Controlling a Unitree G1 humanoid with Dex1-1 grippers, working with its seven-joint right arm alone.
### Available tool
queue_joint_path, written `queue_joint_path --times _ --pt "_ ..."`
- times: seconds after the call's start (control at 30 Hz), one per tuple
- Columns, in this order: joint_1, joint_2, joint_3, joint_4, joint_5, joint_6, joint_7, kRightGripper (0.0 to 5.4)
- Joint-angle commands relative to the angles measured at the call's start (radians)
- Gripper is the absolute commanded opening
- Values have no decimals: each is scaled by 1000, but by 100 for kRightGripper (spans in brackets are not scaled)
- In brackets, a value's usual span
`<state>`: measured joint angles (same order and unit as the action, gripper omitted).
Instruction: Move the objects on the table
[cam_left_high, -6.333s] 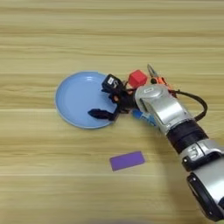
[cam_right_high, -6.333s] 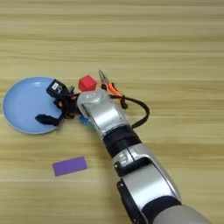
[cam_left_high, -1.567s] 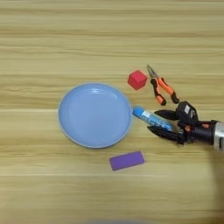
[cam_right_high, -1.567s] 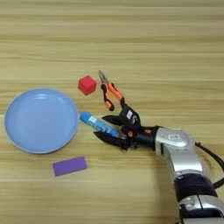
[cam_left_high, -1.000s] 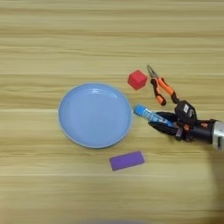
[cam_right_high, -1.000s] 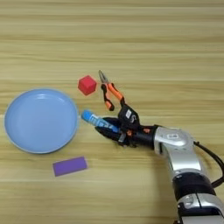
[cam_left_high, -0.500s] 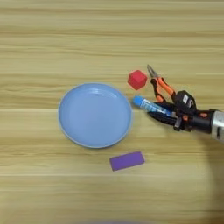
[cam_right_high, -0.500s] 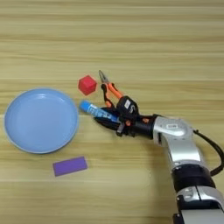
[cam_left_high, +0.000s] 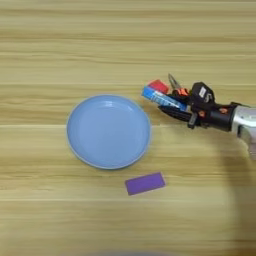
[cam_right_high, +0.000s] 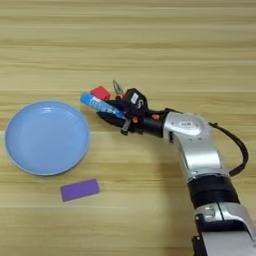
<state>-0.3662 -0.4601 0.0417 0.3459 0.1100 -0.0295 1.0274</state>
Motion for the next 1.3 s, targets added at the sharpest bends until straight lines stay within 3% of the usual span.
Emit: queue_joint_path --times 0.03,0.4,0.67,1.03,1.07,1.3 --pt "-105 22 21 -81 -13 22 -67 140" --pt "-110 149 129 -72 -59 77 -125 140" --pt "-107 221 131 50 -53 83 -167 140" --pt "-95 243 143 104 -50 106 -138 140" --pt "-93 244 144 97 -49 107 -134 169" --pt "-87 249 141 33 -36 133 -122 238"
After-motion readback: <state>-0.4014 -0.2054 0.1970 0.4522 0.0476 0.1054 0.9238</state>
